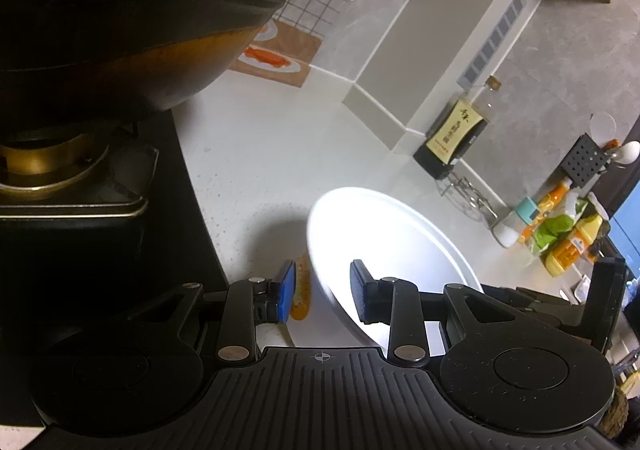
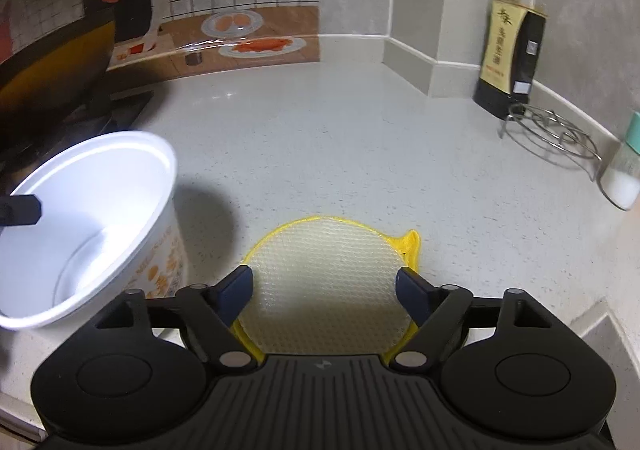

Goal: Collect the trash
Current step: 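Reach the right tool to the yellow-rimmed sponge scrubber and grasp its edge, then lift the scrubber with the right tool while the left tool grasps the white paper cup rim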

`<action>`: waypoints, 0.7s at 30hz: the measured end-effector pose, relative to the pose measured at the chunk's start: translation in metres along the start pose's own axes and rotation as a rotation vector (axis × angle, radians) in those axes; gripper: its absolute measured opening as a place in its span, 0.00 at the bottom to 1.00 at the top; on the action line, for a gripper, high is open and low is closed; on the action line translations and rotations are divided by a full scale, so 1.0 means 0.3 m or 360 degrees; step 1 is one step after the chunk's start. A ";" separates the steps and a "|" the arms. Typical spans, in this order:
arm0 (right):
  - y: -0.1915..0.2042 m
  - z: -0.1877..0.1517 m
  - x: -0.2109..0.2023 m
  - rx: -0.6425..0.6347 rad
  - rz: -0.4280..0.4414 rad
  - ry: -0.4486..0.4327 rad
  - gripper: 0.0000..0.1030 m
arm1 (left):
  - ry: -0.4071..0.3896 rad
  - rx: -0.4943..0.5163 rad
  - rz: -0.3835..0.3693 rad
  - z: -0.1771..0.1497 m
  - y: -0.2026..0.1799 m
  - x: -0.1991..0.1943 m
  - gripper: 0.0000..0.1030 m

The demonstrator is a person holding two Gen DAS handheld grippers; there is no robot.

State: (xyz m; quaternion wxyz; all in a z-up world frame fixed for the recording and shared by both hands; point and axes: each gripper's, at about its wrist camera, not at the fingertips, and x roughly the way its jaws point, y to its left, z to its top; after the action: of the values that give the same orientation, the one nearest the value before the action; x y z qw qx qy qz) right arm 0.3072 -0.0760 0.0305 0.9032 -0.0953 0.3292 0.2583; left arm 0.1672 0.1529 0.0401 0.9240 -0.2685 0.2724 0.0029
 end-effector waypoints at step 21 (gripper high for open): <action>-0.010 -0.041 0.032 -0.0001 -0.0074 0.0028 1.00 | 0.0000 -0.0012 0.0027 -0.004 0.002 0.008 0.32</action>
State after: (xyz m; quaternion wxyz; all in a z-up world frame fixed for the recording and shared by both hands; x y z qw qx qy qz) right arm 0.3084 -0.0789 0.0150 0.9061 -0.1053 0.3346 0.2364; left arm 0.1685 0.1523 0.0377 0.9228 -0.2697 0.2748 0.0117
